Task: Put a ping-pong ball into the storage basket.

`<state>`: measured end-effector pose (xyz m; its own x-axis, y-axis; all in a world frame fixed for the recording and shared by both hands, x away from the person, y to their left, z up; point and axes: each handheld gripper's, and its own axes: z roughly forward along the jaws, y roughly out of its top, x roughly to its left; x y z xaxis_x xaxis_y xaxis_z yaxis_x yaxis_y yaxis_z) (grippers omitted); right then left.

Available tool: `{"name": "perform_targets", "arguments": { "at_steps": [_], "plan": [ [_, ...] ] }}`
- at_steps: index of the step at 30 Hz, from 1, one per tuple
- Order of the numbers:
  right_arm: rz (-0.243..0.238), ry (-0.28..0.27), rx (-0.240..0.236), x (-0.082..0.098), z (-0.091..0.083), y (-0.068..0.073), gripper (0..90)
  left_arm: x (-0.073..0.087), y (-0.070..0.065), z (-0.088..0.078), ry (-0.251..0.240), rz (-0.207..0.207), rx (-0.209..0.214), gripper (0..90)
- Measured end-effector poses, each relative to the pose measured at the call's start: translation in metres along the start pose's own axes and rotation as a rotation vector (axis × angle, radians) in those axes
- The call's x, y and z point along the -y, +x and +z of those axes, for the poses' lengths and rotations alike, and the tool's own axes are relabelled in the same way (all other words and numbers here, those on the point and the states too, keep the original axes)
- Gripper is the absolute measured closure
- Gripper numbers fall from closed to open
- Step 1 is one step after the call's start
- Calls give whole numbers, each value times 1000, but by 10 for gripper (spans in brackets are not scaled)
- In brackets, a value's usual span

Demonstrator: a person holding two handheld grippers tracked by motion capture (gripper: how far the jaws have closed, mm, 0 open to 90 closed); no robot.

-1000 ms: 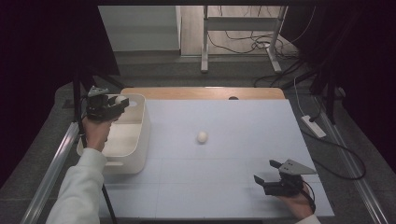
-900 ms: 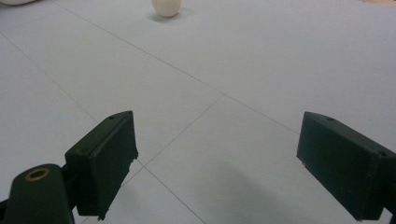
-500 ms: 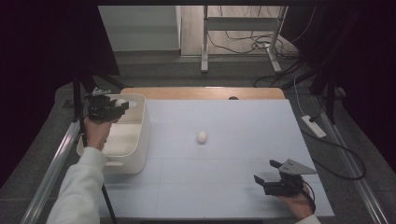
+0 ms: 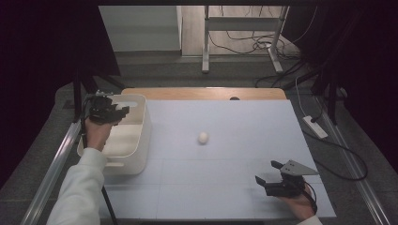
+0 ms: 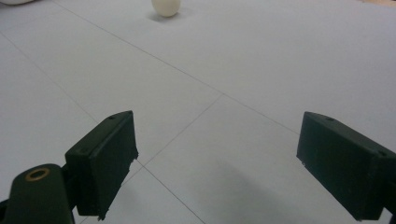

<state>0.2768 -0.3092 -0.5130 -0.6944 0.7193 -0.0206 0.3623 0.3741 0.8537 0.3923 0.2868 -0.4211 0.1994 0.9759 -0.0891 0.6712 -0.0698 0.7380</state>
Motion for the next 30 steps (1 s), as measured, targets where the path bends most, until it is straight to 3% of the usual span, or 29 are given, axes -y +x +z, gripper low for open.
{"name": "perform_targets", "arguments": {
  "at_steps": [13,18,21,23,27,28,30],
  "plan": [
    [0,1,0,0,0,0,118,1,2,-1,-5,-2,-13,492],
    [0,1,0,0,0,0,118,0,4,-4,-34,-45,-19,374],
    [2,5,1,0,0,0,118,0,8,-8,-68,-105,26,225],
    [2,5,1,0,0,0,118,0,8,-9,-75,-111,34,203],
    [2,4,1,0,0,0,118,2,10,-15,-116,-128,93,187],
    [2,4,1,0,0,0,118,3,9,-18,-136,-143,124,184],
    [3,2,2,0,0,0,118,3,7,-21,-154,-134,138,178]
  ]
}}
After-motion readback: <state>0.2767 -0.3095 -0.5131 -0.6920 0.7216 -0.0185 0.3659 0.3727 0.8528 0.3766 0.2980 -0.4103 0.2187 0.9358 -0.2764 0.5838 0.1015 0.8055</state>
